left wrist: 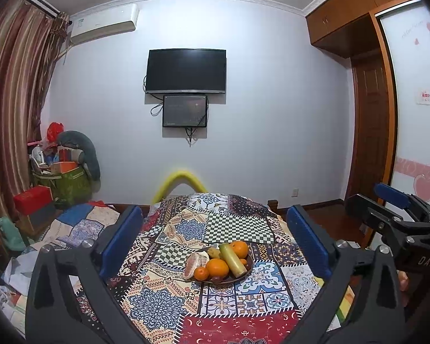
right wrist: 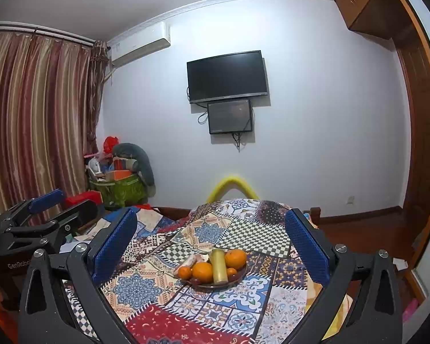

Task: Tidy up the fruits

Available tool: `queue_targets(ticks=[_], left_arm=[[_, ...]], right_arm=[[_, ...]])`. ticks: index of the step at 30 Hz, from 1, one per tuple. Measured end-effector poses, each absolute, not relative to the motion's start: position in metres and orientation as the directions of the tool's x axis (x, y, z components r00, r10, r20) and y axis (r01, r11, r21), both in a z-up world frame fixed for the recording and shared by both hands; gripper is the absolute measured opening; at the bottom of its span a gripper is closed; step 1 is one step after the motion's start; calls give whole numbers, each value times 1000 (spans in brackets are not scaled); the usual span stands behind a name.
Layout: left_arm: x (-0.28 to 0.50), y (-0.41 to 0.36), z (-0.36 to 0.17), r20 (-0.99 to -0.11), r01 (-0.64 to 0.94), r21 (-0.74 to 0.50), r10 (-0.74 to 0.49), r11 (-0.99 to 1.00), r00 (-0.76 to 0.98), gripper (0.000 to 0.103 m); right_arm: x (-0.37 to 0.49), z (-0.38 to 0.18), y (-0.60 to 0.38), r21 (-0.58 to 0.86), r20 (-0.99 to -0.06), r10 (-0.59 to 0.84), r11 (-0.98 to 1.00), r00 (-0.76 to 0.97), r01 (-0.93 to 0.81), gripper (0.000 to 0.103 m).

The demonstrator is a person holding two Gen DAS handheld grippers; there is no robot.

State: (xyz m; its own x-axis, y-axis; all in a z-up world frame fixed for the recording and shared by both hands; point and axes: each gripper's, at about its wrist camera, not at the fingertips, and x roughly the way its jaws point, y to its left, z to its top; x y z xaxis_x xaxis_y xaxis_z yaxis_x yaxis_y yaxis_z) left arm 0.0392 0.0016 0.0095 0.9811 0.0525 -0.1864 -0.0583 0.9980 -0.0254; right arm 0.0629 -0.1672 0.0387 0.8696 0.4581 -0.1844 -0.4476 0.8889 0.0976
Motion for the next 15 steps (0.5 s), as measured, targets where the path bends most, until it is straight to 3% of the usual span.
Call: queue_targets(ticks=[15], left_arm=[[40,4,10,-182,-64,-40,55,997,982,102]], right_arm=[[61,41,-167,97,-184,456,890,870,-446,103]])
